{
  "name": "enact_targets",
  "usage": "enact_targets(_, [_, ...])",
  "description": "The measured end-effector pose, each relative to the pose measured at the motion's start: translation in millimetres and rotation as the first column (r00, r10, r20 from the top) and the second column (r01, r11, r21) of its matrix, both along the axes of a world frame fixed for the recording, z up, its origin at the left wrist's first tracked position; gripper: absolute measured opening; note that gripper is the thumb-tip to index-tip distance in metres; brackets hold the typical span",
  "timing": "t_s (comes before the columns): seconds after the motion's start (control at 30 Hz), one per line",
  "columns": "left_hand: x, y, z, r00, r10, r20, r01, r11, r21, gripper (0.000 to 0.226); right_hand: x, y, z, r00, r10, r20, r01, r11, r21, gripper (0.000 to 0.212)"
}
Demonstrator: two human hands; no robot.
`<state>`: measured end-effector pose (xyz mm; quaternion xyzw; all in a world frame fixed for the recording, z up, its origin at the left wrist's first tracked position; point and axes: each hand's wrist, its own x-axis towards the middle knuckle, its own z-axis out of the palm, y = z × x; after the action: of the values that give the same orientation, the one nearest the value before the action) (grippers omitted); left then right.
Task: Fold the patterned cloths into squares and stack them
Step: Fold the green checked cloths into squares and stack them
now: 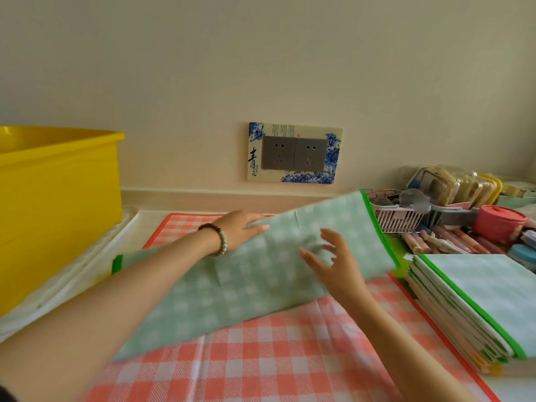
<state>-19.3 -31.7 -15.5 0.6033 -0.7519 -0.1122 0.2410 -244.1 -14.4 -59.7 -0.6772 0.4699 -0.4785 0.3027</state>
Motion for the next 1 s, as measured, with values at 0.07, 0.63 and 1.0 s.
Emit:
enact_targets(0.07, [6.1, 10.2, 1.0, 0.985, 0.006, -0.174, -0.017, 0.998, -0.064, 0.043, -2.1, 2.5, 1.2, 0.999, -0.029, 0.016, 0.029, 0.999, -0.012, 0.072])
enact_targets(0.63, [34.0, 32.4, -62.6, 0.732, 0.519, -0.441, -0.381, 0.849, 0.367, 0.044, -13.8, 1.5, -10.1, 0.983, 0.186, 0.002, -0.164, 0.865, 0.474, 0.062])
enact_targets(1.0, [19.6, 124.8, -36.6, 0.996, 0.090, 0.003, -0.090, 0.991, 0.098, 0.034, -35.4, 18.0, 11.0, 0.871, 0.251, -0.423, -0.200, 0.966, 0.162, 0.036])
